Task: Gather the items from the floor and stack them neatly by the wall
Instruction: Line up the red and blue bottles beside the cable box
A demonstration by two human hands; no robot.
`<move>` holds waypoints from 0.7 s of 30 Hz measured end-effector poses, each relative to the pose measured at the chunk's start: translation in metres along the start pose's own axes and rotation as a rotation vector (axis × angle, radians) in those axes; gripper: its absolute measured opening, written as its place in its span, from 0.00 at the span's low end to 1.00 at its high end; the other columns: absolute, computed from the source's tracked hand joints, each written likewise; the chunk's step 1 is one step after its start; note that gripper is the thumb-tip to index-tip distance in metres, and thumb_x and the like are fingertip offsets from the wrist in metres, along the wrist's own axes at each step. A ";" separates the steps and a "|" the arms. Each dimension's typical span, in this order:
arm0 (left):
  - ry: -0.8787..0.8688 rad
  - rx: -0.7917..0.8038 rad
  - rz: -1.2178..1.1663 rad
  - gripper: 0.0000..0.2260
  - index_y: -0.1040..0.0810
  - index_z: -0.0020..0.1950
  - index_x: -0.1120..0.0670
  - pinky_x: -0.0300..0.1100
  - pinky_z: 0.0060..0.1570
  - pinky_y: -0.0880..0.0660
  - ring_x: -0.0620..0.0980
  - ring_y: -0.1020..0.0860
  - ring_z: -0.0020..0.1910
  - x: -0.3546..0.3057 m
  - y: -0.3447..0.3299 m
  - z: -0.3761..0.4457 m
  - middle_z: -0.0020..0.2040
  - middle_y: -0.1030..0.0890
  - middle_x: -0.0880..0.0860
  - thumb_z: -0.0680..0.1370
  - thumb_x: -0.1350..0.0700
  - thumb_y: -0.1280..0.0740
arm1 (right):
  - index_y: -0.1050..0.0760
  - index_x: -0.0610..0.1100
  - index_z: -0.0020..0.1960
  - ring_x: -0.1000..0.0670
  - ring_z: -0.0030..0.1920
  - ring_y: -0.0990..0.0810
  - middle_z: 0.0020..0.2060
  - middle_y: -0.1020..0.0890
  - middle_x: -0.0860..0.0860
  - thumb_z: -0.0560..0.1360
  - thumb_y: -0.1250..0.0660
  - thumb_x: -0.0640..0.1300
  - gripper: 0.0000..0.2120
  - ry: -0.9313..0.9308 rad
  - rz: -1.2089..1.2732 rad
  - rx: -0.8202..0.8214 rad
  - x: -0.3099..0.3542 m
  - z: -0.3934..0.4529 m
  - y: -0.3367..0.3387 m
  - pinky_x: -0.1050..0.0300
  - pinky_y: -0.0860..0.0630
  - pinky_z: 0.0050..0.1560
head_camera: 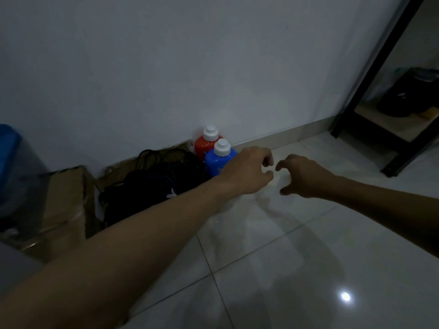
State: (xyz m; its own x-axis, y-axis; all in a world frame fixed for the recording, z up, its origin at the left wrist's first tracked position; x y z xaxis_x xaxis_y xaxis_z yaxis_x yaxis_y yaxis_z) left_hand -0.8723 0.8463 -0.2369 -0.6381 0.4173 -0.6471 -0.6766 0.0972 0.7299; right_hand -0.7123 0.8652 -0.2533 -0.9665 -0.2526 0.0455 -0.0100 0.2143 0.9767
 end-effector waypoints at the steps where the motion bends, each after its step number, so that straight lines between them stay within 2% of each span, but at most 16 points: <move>1: 0.007 0.007 -0.007 0.10 0.21 0.56 0.52 0.38 0.48 0.22 0.45 0.22 0.49 0.000 0.000 -0.001 0.55 0.21 0.48 0.76 0.54 0.28 | 0.28 0.46 0.69 0.47 0.59 0.23 0.66 0.27 0.45 0.70 0.21 0.47 0.31 0.009 -0.010 -0.019 0.000 0.000 -0.001 0.58 0.26 0.53; 3: 0.018 0.017 -0.011 0.10 0.21 0.56 0.52 0.36 0.48 0.23 0.45 0.22 0.49 0.001 0.001 -0.002 0.55 0.21 0.48 0.76 0.54 0.28 | 0.25 0.45 0.66 0.49 0.55 0.24 0.63 0.26 0.46 0.71 0.22 0.45 0.25 0.028 -0.026 -0.038 -0.001 0.001 -0.002 0.61 0.28 0.49; 7: 0.031 0.020 0.014 0.10 0.21 0.56 0.51 0.38 0.47 0.22 0.44 0.23 0.48 0.006 0.007 -0.006 0.54 0.21 0.47 0.76 0.53 0.28 | 0.22 0.44 0.57 0.52 0.47 0.25 0.51 0.25 0.50 0.71 0.22 0.47 0.17 0.066 -0.034 -0.037 0.001 0.006 0.000 0.66 0.32 0.37; 10: 0.051 0.032 0.029 0.10 0.21 0.56 0.51 0.39 0.48 0.22 0.44 0.23 0.48 0.013 0.011 -0.011 0.54 0.21 0.47 0.75 0.53 0.28 | 0.21 0.45 0.52 0.50 0.47 0.24 0.50 0.23 0.49 0.69 0.21 0.49 0.16 0.090 0.002 -0.065 0.008 0.009 0.007 0.59 0.24 0.43; 14: 0.083 0.048 0.038 0.11 0.21 0.56 0.51 0.37 0.47 0.24 0.44 0.23 0.48 0.026 0.019 -0.014 0.53 0.21 0.47 0.75 0.56 0.29 | 0.21 0.45 0.49 0.50 0.48 0.25 0.49 0.23 0.49 0.68 0.20 0.49 0.15 0.159 0.045 -0.084 0.032 0.015 0.019 0.57 0.25 0.45; 17: 0.101 0.024 0.071 0.12 0.20 0.56 0.53 0.39 0.51 0.23 0.46 0.22 0.50 0.036 0.029 -0.014 0.51 0.21 0.48 0.73 0.60 0.30 | 0.21 0.45 0.50 0.48 0.50 0.23 0.50 0.21 0.49 0.67 0.19 0.49 0.17 0.222 0.081 -0.088 0.054 0.020 0.024 0.55 0.24 0.49; 21: 0.120 -0.029 0.075 0.10 0.20 0.51 0.55 0.44 0.52 0.21 0.49 0.20 0.48 0.051 0.041 -0.015 0.48 0.18 0.52 0.71 0.64 0.29 | 0.21 0.45 0.50 0.49 0.47 0.23 0.47 0.21 0.50 0.65 0.18 0.50 0.19 0.267 0.129 -0.089 0.079 0.029 0.021 0.57 0.30 0.45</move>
State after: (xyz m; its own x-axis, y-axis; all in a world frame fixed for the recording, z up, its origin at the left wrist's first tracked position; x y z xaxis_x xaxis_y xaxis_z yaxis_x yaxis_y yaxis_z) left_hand -0.9379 0.8580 -0.2429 -0.7255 0.3112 -0.6138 -0.6344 0.0432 0.7718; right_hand -0.7968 0.8771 -0.2358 -0.8569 -0.4698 0.2121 0.1420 0.1805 0.9733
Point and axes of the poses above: each hand's wrist, its own z-axis towards the middle knuckle, its own y-axis out of the back of the hand, x = y × z, the point moved 4 cm from there along z, towards the middle knuckle
